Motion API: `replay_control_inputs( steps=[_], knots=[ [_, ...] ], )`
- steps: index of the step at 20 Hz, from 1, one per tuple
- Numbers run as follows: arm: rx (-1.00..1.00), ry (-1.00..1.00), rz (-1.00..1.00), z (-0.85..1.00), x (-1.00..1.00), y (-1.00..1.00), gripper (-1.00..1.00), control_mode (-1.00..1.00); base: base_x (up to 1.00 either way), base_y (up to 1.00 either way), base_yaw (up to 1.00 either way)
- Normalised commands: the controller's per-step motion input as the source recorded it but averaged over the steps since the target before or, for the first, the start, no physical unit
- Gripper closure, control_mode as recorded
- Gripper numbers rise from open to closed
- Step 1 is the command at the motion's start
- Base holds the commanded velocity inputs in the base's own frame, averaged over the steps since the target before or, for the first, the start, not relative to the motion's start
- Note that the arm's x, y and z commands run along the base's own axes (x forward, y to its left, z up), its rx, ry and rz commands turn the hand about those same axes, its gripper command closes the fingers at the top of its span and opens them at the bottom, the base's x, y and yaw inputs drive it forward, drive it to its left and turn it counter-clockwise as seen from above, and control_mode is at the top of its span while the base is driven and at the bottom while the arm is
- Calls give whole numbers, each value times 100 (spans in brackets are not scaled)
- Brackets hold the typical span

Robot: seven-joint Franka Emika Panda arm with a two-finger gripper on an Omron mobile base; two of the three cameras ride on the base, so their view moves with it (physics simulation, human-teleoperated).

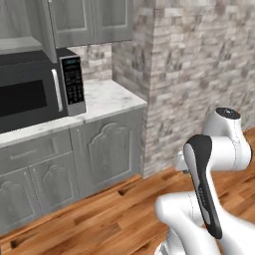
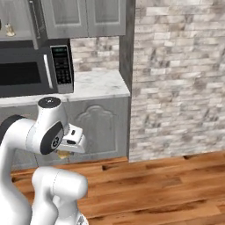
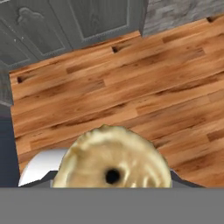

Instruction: Pick the candle and candle from the dining table and place them in the open cabinet. Close the cabinet after placing the objects.

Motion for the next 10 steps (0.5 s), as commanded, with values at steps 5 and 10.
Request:
replay_control_inputs(
  steps=[5, 10],
  knots=[
    [0, 0, 0, 0, 0, 0, 100, 100, 38, 12, 28],
    [0, 0, 0, 0, 0, 0, 100, 100, 20, 21, 30]
  ],
)
